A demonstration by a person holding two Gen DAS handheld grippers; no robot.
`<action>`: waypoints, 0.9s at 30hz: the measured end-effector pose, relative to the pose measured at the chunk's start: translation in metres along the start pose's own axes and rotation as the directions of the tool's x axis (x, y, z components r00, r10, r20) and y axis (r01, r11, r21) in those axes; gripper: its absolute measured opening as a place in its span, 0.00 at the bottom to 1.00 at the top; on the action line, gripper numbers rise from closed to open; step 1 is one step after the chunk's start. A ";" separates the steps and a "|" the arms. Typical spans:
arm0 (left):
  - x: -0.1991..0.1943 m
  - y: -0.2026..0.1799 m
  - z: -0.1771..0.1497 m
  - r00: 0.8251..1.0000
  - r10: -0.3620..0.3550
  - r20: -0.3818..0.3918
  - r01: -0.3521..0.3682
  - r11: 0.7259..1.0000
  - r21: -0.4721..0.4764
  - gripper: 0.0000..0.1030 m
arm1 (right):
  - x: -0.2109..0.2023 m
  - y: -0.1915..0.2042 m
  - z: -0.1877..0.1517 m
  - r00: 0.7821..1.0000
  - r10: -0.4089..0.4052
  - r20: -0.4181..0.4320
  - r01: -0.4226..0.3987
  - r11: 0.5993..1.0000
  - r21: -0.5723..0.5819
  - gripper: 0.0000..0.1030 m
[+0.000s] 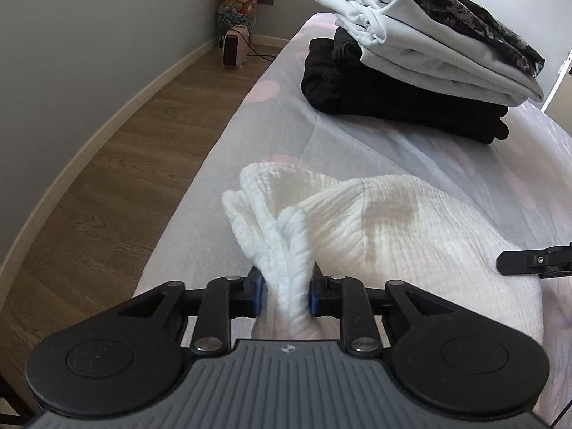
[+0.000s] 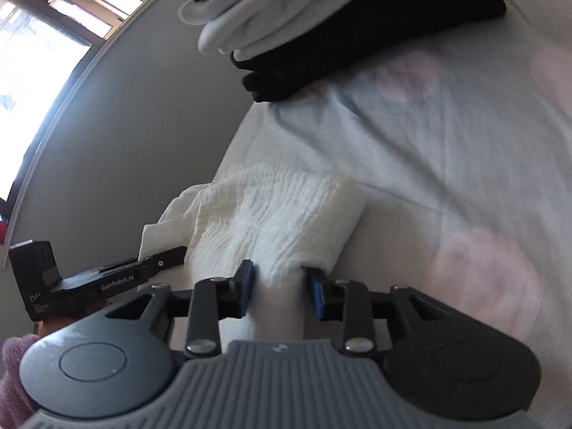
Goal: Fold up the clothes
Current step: 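Carry the folded shirt with both grippers toward the clothes stack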
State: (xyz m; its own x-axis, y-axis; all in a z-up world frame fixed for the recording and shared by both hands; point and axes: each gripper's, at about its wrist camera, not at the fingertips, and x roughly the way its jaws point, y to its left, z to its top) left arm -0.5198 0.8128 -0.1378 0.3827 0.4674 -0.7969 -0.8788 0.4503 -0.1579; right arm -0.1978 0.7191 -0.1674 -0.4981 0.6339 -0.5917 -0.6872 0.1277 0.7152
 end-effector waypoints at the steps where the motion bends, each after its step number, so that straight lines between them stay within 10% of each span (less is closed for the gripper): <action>1: -0.001 0.007 0.001 1.000 -0.017 0.006 0.017 0.999 -0.033 0.33 | -0.003 -0.006 0.004 1.000 0.012 0.002 -0.012 0.999 0.040 0.51; 3: -0.002 0.021 0.004 0.999 -0.048 0.018 0.050 0.994 -0.102 0.35 | -0.009 -0.018 0.013 1.000 0.015 0.027 -0.018 0.994 0.112 0.68; 7: 0.008 0.036 0.006 0.998 -0.057 0.007 0.057 0.978 -0.199 0.39 | 0.006 -0.039 0.028 0.998 0.061 0.023 -0.064 0.964 0.257 0.66; 12: 0.010 0.038 0.001 0.997 -0.071 0.023 0.075 0.963 -0.258 0.15 | 0.027 -0.031 0.034 0.996 0.092 -0.001 -0.089 0.965 0.245 0.19; 16: -0.014 0.016 0.000 0.992 -0.001 0.128 0.019 0.990 -0.140 0.11 | 0.014 0.011 0.036 0.998 0.044 0.037 -0.042 0.998 -0.054 0.11; 18: -0.027 0.009 0.005 0.984 0.010 0.178 0.006 0.996 -0.090 0.11 | 0.001 0.049 0.030 0.997 -0.005 0.081 0.031 0.945 -0.326 0.10; 22: -0.040 -0.003 0.025 0.968 0.015 0.251 -0.012 1.000 -0.015 0.10 | -0.017 0.101 0.014 0.978 -0.070 0.195 0.185 0.716 -0.673 0.09; 27: -0.023 -0.013 0.055 0.958 0.025 0.286 -0.037 0.999 0.040 0.10 | -0.024 0.104 0.032 0.961 -0.104 0.255 0.257 0.668 -0.698 0.09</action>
State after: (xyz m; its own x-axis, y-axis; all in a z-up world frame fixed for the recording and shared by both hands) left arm -0.5009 0.8382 -0.0855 0.4263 0.6761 -0.6009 -0.8806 0.4621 -0.1048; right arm -0.2404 0.7417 -0.0669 -0.2726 0.7904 -0.5486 -0.9565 -0.2844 0.0654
